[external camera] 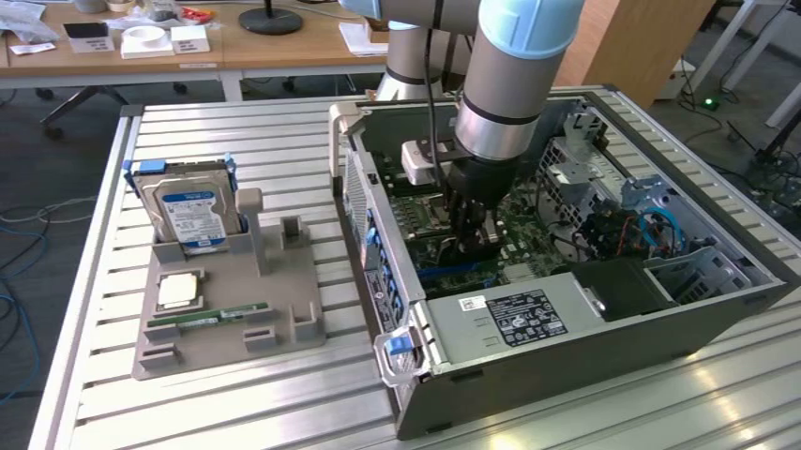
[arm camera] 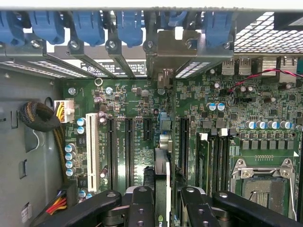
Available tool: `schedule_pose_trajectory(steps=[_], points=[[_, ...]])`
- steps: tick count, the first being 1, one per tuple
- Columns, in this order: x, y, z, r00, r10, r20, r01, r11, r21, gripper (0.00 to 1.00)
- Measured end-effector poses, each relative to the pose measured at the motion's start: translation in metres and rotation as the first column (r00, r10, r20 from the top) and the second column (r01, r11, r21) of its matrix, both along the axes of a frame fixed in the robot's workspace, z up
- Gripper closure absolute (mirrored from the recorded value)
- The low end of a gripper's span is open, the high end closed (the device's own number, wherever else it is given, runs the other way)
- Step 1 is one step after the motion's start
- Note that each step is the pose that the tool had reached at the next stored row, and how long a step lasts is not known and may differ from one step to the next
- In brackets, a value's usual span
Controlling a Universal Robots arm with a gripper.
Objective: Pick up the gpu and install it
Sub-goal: 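Insert the gpu into the slot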
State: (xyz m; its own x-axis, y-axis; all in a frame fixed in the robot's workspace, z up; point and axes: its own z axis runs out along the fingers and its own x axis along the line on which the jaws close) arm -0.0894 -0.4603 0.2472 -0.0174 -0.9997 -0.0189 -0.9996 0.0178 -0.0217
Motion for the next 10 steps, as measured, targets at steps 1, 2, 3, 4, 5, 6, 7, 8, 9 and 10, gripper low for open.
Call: schedule_pose_trajectory(steps=[1, 2, 3, 4, 5, 6, 7, 8, 9, 10], points=[[0.0, 0.0, 0.0001, 1.0, 0.001, 0.0006, -0.001, 1.0, -0.0002, 0.74], [0.0, 0.0, 0.0001, 1.0, 0.002, 0.0012, -0.002, 1.0, -0.0002, 0.74], [0.0, 0.0, 0.0, 1.0, 0.003, 0.0019, -0.003, 1.0, -0.0002, 0.74], [0.0, 0.0, 0.0, 1.0, 0.003, 0.0021, -0.003, 1.0, -0.0002, 0.74], [-0.0001, 0.0, 0.0, 1.0, 0.004, 0.0021, -0.004, 1.0, -0.0002, 0.74], [-0.0001, 0.0, 0.0001, 1.0, 0.004, 0.0021, -0.004, 1.0, -0.0002, 0.74], [0.0, 0.0, 0.0002, 1.0, 0.004, 0.0022, -0.004, 1.0, -0.0002, 0.74], [-0.0001, -0.0001, 0.0006, 1.0, 0.004, 0.0021, -0.004, 1.0, -0.0004, 0.74], [-0.0001, -0.0001, 0.0013, 1.0, 0.004, 0.002, -0.004, 1.0, -0.0006, 0.74], [-0.0001, 0.0, 0.0019, 1.0, 0.004, 0.0021, -0.004, 1.0, -0.0003, 0.74]])
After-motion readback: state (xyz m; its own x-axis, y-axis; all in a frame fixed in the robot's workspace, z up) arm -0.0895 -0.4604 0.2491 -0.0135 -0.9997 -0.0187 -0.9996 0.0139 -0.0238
